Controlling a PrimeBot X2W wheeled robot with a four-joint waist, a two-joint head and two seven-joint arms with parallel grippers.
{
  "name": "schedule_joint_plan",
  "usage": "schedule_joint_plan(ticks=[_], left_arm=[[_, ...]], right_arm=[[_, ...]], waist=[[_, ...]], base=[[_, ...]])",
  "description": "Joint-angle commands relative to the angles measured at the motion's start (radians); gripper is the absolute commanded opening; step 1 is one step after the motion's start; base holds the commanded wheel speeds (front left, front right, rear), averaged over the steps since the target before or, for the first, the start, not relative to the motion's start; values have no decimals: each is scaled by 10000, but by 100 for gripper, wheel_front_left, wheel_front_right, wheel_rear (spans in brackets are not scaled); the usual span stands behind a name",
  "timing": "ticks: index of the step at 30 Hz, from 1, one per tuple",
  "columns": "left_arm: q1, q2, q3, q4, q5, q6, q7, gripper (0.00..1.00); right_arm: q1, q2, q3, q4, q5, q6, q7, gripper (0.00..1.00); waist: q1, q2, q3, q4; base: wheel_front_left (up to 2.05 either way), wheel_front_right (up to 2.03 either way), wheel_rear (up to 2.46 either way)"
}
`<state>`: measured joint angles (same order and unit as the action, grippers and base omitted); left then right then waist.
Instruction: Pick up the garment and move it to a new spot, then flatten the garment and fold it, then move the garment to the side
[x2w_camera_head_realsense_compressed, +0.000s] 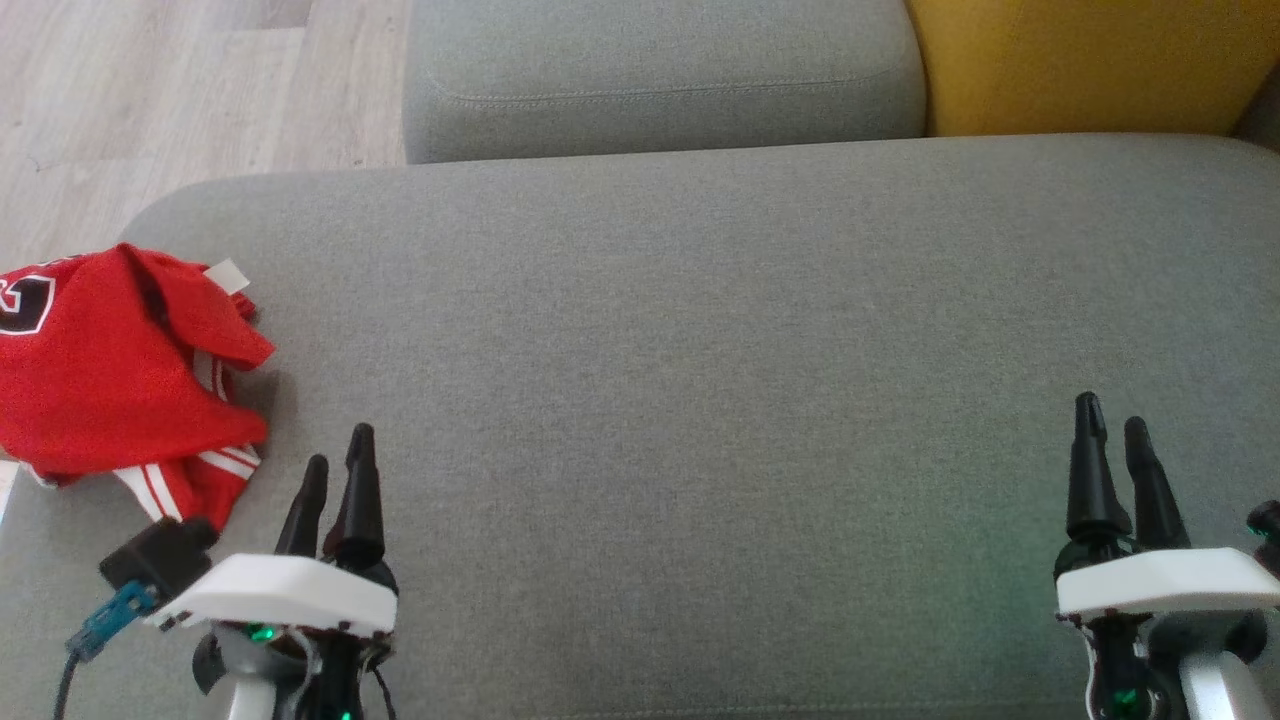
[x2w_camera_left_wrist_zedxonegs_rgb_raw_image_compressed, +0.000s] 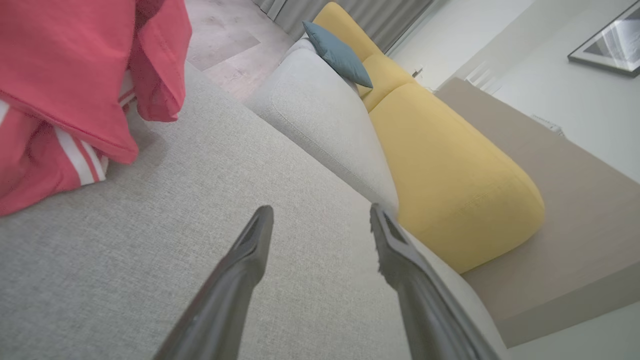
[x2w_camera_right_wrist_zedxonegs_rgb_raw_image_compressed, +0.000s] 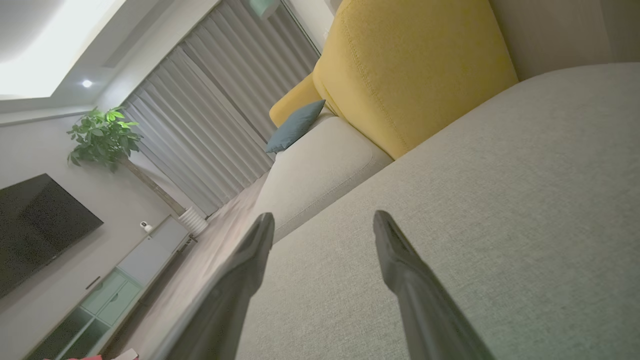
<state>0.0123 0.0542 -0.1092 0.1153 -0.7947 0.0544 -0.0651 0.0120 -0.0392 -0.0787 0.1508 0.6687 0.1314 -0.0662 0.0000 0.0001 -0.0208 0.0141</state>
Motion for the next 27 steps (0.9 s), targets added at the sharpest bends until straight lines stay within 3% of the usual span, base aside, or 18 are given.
schedule_joint_plan(ticks=[1,9,27], left_arm=[[-509,237,-37,-485,474,166,-174,100],[-688,783,-982,-584,1679,886,-379,100],[-1331,1980,-3104,-1369,3833,3432,-905,100]], right_arm=[[-220,-70,142,-450,-482,-4,-147,100],[-172,-75,278,-542,-1534,-4,-353,100],[17,-86,586,-757,-3796,-5,-884,100]], waist=[[0,-1,-5,14],[0,-1,-22,45],[0,-1,-50,-16]], base=[[0,0,0],[0,0,0],[0,0,0]])
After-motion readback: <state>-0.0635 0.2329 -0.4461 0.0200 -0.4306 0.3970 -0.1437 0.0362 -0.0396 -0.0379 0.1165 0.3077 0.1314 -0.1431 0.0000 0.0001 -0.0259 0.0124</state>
